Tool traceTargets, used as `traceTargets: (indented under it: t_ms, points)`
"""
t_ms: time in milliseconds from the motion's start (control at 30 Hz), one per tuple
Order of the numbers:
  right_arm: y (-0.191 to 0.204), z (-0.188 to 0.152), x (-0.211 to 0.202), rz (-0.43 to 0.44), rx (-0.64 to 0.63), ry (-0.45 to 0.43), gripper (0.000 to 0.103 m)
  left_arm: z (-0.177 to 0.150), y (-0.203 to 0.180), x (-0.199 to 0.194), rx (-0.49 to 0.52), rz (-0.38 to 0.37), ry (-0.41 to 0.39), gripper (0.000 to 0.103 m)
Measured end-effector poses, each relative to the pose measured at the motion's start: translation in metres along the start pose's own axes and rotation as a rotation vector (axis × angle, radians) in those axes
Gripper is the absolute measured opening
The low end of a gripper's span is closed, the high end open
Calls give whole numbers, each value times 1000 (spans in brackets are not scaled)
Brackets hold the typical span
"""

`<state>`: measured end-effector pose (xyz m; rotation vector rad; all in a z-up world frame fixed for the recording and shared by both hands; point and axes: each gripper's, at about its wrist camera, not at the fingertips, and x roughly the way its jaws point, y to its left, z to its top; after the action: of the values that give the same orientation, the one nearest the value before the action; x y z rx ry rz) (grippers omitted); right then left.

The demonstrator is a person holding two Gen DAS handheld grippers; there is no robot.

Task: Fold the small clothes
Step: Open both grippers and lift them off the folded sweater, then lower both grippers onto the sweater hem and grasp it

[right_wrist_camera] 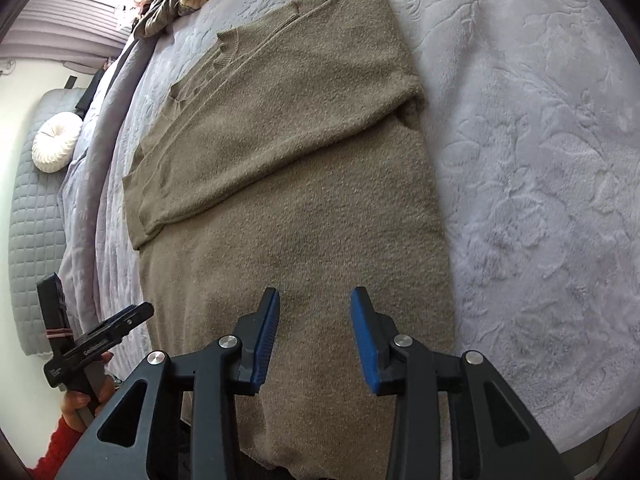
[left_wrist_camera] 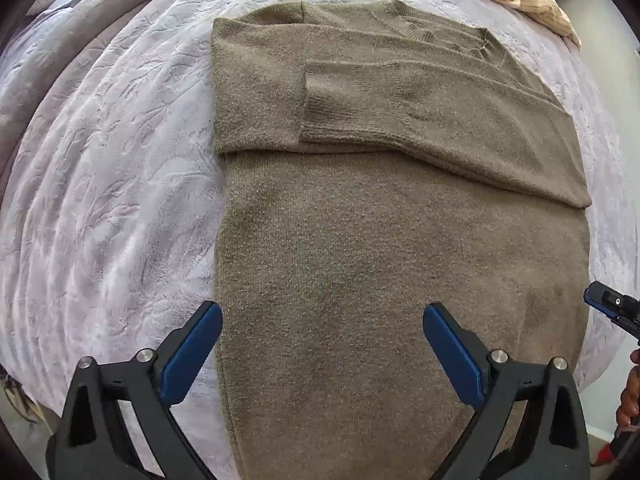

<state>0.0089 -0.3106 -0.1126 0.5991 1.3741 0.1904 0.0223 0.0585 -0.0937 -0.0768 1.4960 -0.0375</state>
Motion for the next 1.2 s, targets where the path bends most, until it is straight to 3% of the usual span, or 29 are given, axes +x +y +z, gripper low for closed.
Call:
traceTargets:
  t_ms: [233, 333, 533, 767, 1200]
  points:
    - [12, -10, 2, -1, -23, 15, 43, -11, 4, -11, 22, 27, -17, 101]
    - [17, -12, 1, 0, -36, 14, 52, -14, 7, -13, 28, 32, -20, 101]
    - [24, -18, -2, -2, -55, 11, 53, -25, 12, -16, 45, 46, -15, 101]
    - [28, -28, 1, -2, -61, 23, 58, -44, 21, -13, 66, 14, 21, 101]
    - [7, -69, 12, -24, -110, 147, 58, -122, 53, -6, 125, -68, 139, 101]
